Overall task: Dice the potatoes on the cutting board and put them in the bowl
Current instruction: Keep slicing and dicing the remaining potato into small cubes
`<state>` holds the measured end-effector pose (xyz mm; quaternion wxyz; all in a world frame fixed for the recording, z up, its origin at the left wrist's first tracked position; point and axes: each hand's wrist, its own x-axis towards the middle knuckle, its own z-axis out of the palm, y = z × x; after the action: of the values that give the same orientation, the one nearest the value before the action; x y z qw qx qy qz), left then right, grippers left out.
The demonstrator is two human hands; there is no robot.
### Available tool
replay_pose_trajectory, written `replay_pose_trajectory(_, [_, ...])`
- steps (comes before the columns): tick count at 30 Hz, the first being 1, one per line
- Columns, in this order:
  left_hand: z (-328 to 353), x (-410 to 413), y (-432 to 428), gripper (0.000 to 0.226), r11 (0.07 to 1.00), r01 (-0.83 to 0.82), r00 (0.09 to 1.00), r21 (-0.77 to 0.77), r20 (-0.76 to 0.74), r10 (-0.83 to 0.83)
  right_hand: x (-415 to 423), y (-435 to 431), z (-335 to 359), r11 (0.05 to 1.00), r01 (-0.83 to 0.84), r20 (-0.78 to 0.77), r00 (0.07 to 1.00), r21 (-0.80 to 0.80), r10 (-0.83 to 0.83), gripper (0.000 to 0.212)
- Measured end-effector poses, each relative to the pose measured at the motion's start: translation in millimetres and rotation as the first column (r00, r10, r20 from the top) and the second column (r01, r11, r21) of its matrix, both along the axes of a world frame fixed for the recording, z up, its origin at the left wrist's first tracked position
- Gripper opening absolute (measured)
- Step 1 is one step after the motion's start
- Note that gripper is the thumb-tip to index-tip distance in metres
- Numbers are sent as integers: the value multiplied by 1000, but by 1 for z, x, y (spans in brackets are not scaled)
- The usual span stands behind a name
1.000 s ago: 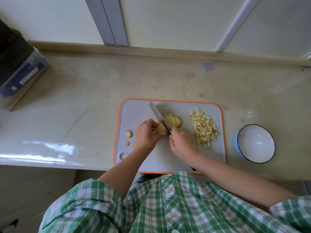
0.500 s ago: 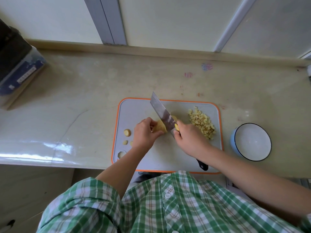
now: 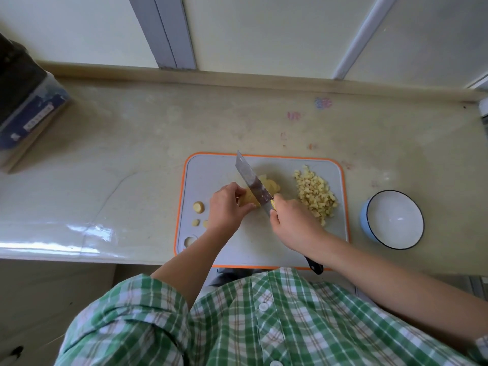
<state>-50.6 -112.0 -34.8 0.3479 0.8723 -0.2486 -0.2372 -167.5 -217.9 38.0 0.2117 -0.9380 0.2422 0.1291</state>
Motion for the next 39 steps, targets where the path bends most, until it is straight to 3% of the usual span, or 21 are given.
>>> replay_pose_trajectory(10, [-1,3,0,35,1000,-10,1000,22,-28,10,17,8,-24,997,-24,-12,1000,-75,24,8])
replay_pose_trajectory(14, [1,4,0,38,1000,-2,999,25,-35,3,19,11,-37,992,-22,-27,999,-126,18,14])
replay_pose_trajectory(23, [2,2,3,36,1000,-7,1000,-1,-13,7,13,-6,-42,997,70,52,996,31,-72,14])
replay_pose_trajectory(28, [4,2,3,37,1000,-16,1000,-11,-13,16,6,-12,-13,999,41,98,994,33,-44,14])
replay_pose_trajectory(39, [6,1,3,37,1000,-22,999,2,-32,22,-4,-5,0,999,-24,30,999,22,24,17])
